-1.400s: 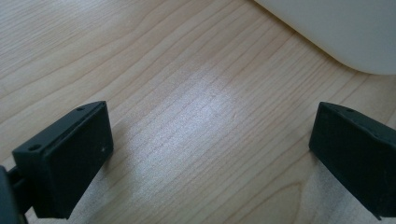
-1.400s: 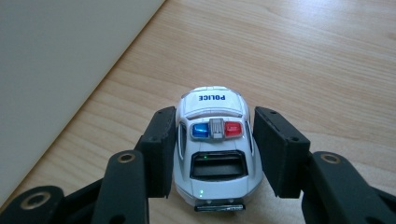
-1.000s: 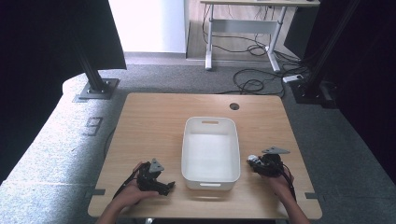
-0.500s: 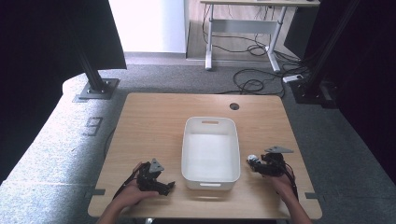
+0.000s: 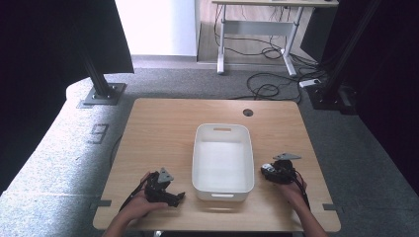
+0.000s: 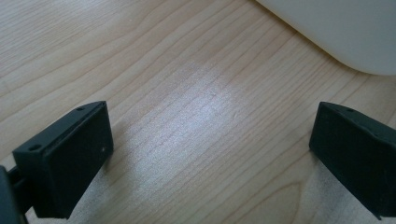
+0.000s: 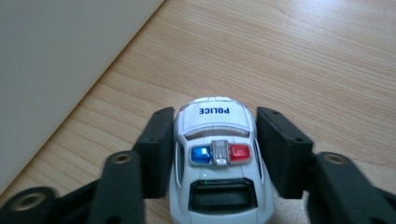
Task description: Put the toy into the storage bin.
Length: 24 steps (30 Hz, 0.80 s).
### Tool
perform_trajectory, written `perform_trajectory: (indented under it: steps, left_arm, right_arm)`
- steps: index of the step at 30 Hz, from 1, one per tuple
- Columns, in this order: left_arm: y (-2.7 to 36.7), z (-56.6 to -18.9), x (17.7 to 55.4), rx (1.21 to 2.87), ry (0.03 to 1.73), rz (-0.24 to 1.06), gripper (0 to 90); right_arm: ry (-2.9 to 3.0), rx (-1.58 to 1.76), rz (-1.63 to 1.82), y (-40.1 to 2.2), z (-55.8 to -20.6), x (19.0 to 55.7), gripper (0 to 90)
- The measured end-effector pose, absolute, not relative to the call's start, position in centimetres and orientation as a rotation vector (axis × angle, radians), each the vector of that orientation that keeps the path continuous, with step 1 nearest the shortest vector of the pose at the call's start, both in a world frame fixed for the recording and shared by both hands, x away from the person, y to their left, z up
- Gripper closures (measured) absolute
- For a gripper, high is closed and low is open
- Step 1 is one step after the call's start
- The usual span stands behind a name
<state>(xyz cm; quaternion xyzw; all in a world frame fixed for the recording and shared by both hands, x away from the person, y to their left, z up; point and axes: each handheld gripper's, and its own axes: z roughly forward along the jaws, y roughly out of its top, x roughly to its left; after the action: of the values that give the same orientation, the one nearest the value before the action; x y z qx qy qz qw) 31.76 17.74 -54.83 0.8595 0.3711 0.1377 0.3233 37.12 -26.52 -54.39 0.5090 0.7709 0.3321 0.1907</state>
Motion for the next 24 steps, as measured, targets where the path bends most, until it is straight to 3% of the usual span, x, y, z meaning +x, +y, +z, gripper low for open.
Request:
perform_trajectory:
  steps: [24]
  left_arm:
    - [17.7,-54.8,31.6,2.251,0.982,0.365,0.0]
  right_arm:
    - [2.214,1.452,0.912,-26.8,-53.9,37.0,50.0]
